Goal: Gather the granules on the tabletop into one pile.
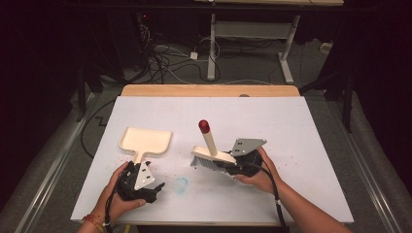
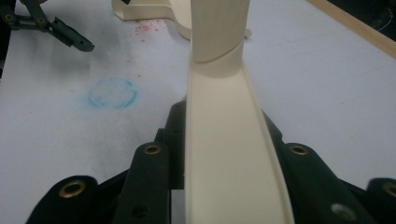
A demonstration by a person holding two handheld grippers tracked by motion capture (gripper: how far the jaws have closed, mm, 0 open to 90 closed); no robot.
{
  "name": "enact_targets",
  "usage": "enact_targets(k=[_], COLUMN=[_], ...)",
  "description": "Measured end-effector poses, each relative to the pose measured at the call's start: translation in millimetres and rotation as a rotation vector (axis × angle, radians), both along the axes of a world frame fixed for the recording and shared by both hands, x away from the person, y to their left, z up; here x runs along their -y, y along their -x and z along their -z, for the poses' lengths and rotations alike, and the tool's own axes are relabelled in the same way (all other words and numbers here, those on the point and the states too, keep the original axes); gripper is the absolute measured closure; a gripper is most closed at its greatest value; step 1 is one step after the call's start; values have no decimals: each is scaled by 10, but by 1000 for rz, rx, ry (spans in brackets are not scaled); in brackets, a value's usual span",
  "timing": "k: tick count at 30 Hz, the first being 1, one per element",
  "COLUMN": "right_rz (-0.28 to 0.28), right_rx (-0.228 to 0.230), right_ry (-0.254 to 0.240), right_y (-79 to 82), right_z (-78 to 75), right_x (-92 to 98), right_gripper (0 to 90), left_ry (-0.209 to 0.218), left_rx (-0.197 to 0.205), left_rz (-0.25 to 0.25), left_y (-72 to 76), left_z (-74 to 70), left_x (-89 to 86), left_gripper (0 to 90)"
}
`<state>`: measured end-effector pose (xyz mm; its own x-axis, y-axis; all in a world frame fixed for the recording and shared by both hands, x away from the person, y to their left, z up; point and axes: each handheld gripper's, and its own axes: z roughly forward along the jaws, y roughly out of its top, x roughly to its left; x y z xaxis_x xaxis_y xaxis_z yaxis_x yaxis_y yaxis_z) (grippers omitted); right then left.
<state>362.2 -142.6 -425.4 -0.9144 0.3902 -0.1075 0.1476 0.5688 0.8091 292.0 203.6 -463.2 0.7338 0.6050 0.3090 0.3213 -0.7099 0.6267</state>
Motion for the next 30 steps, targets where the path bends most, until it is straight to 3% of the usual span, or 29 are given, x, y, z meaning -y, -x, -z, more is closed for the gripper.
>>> enact_targets(k=[3,7,12,15,18,21,23,25,30], right_rz=[18,60,89,130,191,214,238,266,325], right_rx=[-1,44,40,9,34,47,13,12,0], right_ry=[1,-29,-166,-258,-319,-276,-250,-219,-165], right_y=[54,162,295,370,430,435,409,400,400], right_z=[-33,-106,-162,-62,84,245,343,396,336], right_x=[52,40,-54,-219,-432,-611,-650,-634,-443], right_gripper=[676,674,673,675,676,674,675,677,676], left_ry=[-4,-1,4,4,6,6,3,-3,5], left_rx=[0,8,9,8,8,4,1,-2,-1], left_rz=[2,2,-5,-2,0,7,11,13,13], left_y=[-1,7,3,0,-4,-7,-10,-12,-8], left_z=[1,-10,-11,-14,-7,-6,-4,-8,-5], left_x=[15,7,-17,-17,-3,1,-6,-14,-7], left_gripper=[166,166,166,166,166,166,166,166,167])
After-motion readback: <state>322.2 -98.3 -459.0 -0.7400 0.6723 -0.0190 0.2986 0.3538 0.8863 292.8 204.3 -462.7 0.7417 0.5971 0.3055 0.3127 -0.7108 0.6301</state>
